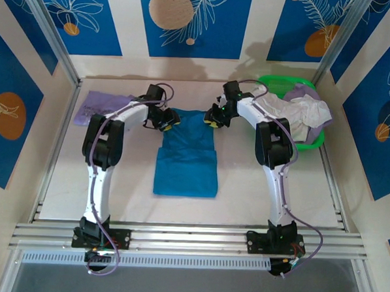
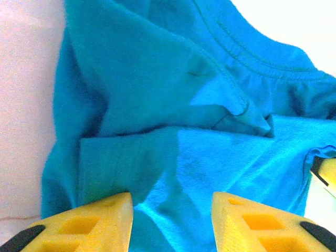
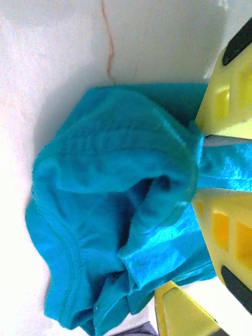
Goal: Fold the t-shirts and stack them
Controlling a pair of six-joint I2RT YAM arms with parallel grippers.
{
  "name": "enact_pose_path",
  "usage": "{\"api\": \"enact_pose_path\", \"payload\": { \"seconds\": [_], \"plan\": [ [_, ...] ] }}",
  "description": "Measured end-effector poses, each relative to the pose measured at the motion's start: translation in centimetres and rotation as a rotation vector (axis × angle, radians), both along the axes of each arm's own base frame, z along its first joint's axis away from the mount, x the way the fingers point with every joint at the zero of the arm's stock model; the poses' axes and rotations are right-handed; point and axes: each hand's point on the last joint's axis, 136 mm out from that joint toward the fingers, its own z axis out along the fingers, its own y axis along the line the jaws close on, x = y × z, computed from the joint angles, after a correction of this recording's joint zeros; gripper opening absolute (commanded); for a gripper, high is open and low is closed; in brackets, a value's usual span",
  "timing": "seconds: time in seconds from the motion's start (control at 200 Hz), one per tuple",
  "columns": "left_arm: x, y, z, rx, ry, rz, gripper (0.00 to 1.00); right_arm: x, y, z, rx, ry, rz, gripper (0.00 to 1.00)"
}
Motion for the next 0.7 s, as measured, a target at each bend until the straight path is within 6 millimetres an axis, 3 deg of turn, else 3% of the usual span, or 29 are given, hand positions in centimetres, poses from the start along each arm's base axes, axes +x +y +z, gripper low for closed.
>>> {"api": "enact_pose_path", "payload": {
  "seconds": [0.11,0.195,0.31,0.4,0.465,0.535,0.7],
  "plan": [
    [-1.1,0.4,1.1,-0.004,-0.005,0.0,0.44,-1.1,-0.3,1.8,-0.01,-0.016,0.014,0.3],
    [-2.7,0.8,3.4,-0.01,-0.029,-0.011,0.44,-3.1,-0.6,4.6,-0.011,-0.039,0.029,0.31],
    [-5.3,1.5,8.1,-0.019,-0.103,-0.038,0.45,-7.3,-1.0,9.1,-0.018,-0.103,0.057,0.31],
    [-8.2,2.2,10.8,-0.018,-0.147,-0.062,0.45,-11.6,-1.1,10.9,-0.043,-0.135,0.093,0.34],
    [-10.8,2.7,11.4,-0.01,-0.15,-0.083,0.45,-15.1,-1.3,10.6,-0.078,-0.127,0.126,0.36],
    [-13.9,3.4,10.6,0.019,-0.119,-0.103,0.46,-18.9,-1.7,9.0,-0.13,-0.091,0.158,0.37],
    [-22.4,4.1,5.7,0.1,0.024,-0.175,0.46,-27.8,-3.7,4.2,-0.245,0.041,0.226,0.39]
  ]
}}
